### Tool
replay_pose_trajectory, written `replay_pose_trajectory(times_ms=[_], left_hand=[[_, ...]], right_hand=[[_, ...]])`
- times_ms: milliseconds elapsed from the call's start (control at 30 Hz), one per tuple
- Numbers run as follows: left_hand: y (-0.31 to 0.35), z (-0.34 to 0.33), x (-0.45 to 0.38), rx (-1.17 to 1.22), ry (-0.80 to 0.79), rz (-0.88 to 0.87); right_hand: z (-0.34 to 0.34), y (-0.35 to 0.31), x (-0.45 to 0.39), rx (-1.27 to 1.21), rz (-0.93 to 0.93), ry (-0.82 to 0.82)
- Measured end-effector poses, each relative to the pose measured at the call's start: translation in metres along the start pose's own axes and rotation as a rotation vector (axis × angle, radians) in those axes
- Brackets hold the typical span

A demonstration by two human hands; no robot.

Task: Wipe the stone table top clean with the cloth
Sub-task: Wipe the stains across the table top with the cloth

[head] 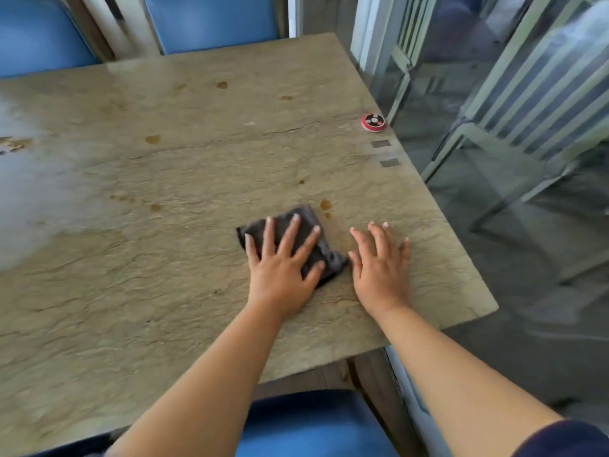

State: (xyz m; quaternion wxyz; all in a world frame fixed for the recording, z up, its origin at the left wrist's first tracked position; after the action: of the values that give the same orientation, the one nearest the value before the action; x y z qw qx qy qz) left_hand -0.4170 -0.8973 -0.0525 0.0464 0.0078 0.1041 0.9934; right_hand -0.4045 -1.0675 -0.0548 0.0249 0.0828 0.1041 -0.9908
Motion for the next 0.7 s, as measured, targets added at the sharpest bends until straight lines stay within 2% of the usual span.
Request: replay_pose_trajectory(times_ms=[67,133,200,300,400,467,567,633,700], left_hand=[[0.020,-0.005,0.027,-0.014,-0.011,-0.227],[0.011,-0.006,0.027,0.001,-0.040,-0.319],[-0.009,-0.003,-0.001,0.008,-0.012,-0.250],[-0.032,-0.003,-0.061,0.022,-0.004,0.014],[-0.012,-0.012,-0.092,0.026,-0.048,0.168],[0.022,-0.016,-0.085,0.028,-0.039,0.062],[0.067,-0.018,-0.034,0.012,-0.007,-0.264],[0.064,-0.018,-0.003,-0.006,-0.040,-0.440],[0.042,-0.016,-0.003,-0.015,-0.074,-0.482]], right_hand=[[-0.001,0.002,0.001,-0.018,0.001,-0.019],[0.001,0.003,0.002,-0.079,0.022,-0.039],[0.005,0.011,0.001,-0.134,0.043,-0.050],[0.012,0.043,0.001,-0.067,-0.025,-0.008],[0.014,0.059,0.001,-0.017,-0.111,0.012],[0.013,0.056,-0.001,-0.017,-0.114,0.017],[0.014,0.058,-0.001,-0.068,-0.129,0.035],[0.017,0.062,-0.001,-0.108,-0.133,0.055],[0.016,0.063,0.000,-0.151,-0.102,0.046]])
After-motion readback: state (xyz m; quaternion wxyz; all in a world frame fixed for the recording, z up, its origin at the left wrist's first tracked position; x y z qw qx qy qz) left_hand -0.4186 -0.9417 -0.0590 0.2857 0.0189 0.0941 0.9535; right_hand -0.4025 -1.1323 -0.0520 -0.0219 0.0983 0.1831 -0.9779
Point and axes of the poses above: each hand's wrist, its own x-axis away from the middle knuckle, its own z-axis out of the back of the hand, y = z × x, the point moved 9 cm from there along -x, towards the middle knuckle, and after that the axes turned 5 degrees about y, right-handed, at the moved point
